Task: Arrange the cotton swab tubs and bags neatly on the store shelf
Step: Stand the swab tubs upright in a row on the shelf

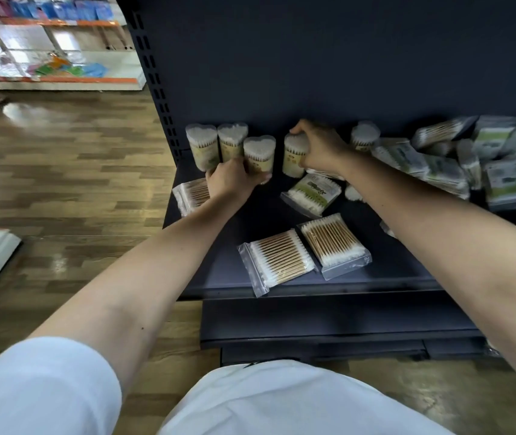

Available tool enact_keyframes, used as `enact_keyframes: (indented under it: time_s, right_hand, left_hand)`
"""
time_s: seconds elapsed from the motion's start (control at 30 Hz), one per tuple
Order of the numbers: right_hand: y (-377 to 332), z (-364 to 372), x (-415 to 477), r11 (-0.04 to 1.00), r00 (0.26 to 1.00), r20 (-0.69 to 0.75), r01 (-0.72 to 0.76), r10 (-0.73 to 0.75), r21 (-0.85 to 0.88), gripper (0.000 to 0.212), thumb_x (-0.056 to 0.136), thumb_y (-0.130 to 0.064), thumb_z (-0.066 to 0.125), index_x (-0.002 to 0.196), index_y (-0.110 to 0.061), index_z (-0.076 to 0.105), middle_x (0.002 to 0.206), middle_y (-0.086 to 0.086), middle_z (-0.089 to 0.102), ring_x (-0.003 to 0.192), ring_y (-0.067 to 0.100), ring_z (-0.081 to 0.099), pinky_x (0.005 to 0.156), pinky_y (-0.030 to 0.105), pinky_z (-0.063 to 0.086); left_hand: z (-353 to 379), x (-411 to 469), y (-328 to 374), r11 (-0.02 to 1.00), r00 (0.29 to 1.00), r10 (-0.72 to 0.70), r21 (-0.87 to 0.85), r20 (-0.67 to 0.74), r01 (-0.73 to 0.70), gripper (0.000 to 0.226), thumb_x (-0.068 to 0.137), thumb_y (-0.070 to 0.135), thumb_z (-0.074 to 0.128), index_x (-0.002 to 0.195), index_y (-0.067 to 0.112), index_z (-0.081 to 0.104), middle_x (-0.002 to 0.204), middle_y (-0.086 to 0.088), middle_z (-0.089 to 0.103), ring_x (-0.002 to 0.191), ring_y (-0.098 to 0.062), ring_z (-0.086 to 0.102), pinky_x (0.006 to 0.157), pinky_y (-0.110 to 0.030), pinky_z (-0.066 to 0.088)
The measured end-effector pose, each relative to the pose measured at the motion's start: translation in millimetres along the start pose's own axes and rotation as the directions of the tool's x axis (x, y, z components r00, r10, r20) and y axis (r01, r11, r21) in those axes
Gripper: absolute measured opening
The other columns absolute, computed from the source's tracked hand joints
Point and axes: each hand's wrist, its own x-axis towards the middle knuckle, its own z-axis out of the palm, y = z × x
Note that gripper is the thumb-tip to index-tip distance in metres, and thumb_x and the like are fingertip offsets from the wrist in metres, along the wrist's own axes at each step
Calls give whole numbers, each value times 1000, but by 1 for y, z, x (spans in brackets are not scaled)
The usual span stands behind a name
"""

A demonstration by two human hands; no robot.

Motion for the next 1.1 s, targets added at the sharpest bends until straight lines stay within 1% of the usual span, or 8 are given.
enact_keyframes:
  time_s: [0.13, 0.27, 0.37, 0.43, 0.63, 0.83, 0.97, 1.1]
  right_hand:
    - [5, -4, -1, 1000, 999, 18, 26, -26, 6, 63, 73, -8, 75, 128, -14, 46, 138, 8, 43, 123, 23, 44, 86, 18, 30]
    - [7, -1, 0, 999, 999, 6, 46, -46, -19, 65, 73, -16, 76, 130, -17, 46, 137, 8, 46, 122, 25, 47, 97, 28, 39]
    - [8, 6, 0, 999, 998, -50, 41, -42, -31, 65, 77, -19, 73, 135, -20, 43, 137, 9, 45, 121, 27, 49, 98, 37, 44]
    - [9, 13, 1, 999, 995, -91, 23, -28, -47, 65, 81, -20, 69, 139, -22, 40, 137, 10, 43, 120, 29, 50, 97, 38, 45]
    - [9, 17, 4, 997, 988, -146, -61, 54, -45, 58, 86, -22, 63, 139, -29, 40, 132, 14, 36, 115, 33, 46, 92, 40, 45]
    - [15, 16, 13, 991, 982, -142, -132, 127, -23, 46, 94, -30, 52, 138, -35, 38, 129, 6, 40, 106, 25, 58, 87, 36, 46]
    - [18, 17, 18, 987, 971, -187, -158, 150, -31, 42, 94, -50, 40, 129, -27, 48, 86, -11, 55, 71, -1, 59, 64, 24, 33]
    - [17, 19, 13, 987, 983, -163, -109, 88, -120, 44, 93, -35, 49, 135, -29, 41, 122, 6, 50, 104, 28, 58, 78, 33, 41]
  left_hand:
    - [10, 3, 11, 997, 997, -68, 16, -36, 69, 52, 78, 62, 58, 99, 15, 62, 100, -9, 68, 102, -30, 59, 95, -43, 36]
    - [13, 8, 21, 992, 992, -126, 15, -31, 126, 49, 79, 62, 58, 99, 17, 63, 104, -8, 68, 104, -29, 58, 96, -43, 34]
    - [14, 9, 28, 988, 988, -153, 2, 9, 153, 47, 83, 56, 57, 103, 14, 63, 108, -10, 66, 104, -31, 59, 85, -39, 40]
    - [14, 9, 34, 989, 988, -147, 21, 35, 146, 42, 88, 46, 56, 105, 9, 62, 111, -13, 65, 104, -33, 60, 73, -35, 41]
    - [11, 23, 42, 986, 996, -86, 146, 38, 79, 26, 97, 8, 40, 110, 2, 62, 115, -17, 63, 107, -34, 59, 69, -36, 40]
    - [11, 29, 35, 992, 997, -57, 113, 51, 51, 34, 94, 31, 52, 104, 1, 64, 108, -17, 65, 102, -34, 61, 67, -35, 41]
    - [13, 31, 38, 997, 996, -73, 39, 50, 71, 39, 90, 38, 56, 100, 0, 64, 104, -17, 66, 98, -34, 61, 65, -33, 39]
    - [16, 31, 38, 999, 997, -49, 22, 54, 48, 39, 91, 36, 53, 99, -1, 64, 102, -18, 66, 97, -35, 61, 64, -34, 37]
